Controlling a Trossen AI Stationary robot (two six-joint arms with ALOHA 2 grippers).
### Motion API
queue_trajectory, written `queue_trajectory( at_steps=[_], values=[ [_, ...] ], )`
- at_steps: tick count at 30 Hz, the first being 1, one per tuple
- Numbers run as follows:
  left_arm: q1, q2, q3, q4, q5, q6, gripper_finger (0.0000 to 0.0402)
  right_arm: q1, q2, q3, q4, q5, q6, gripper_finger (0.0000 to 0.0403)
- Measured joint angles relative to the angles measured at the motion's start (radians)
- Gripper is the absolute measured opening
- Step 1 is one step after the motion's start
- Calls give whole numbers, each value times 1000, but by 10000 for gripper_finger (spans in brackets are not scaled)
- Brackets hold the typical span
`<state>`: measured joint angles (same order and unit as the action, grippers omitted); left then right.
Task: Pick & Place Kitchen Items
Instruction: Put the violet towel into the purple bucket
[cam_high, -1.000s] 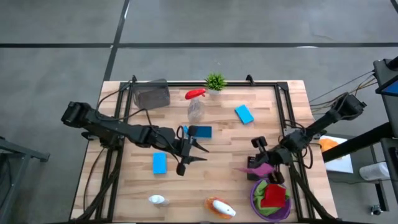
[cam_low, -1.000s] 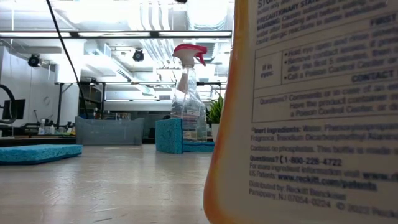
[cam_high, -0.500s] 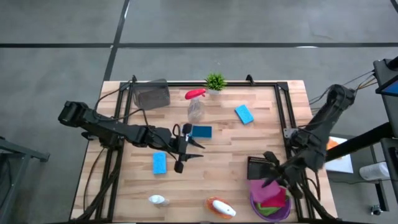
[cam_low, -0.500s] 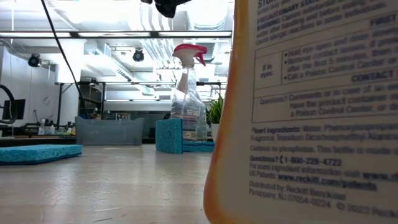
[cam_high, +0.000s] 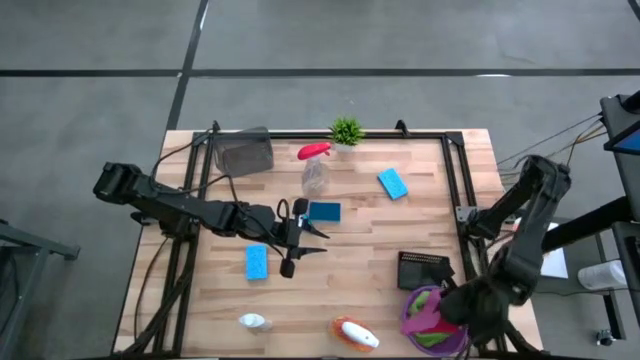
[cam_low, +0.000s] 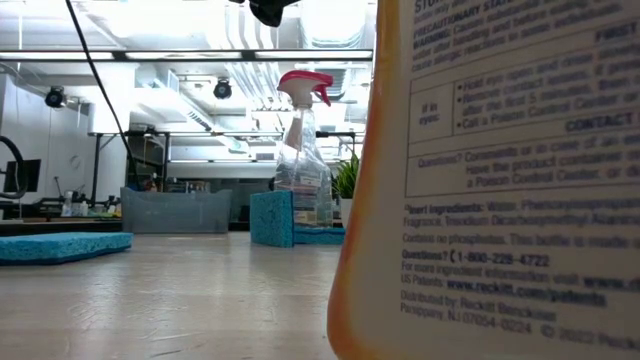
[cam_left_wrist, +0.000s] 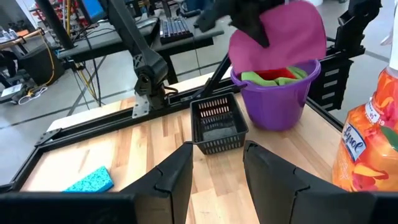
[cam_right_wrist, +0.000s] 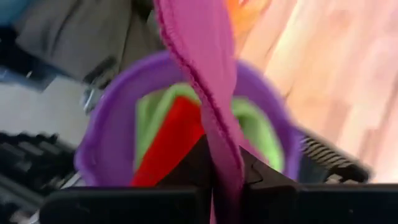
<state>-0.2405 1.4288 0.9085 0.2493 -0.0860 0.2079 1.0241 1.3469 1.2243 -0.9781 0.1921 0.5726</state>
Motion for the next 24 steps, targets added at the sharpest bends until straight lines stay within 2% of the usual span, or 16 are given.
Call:
queue_trajectory(
  at_steps=[4, 7, 17, 24],
  values=[
    [0, 0, 0, 0, 0, 0, 144, 1, 83, 22, -30, -91, 43, 17],
    [0, 0, 0, 0, 0, 0, 144, -1, 124, 15, -40, -122, 58, 17],
    [1, 0, 0, 0, 0, 1, 144, -9, 274, 14, -106, -113, 58, 17],
    [1, 0, 0, 0, 0, 1, 144, -16, 320, 13, -167, -78, 60, 18]
  ],
)
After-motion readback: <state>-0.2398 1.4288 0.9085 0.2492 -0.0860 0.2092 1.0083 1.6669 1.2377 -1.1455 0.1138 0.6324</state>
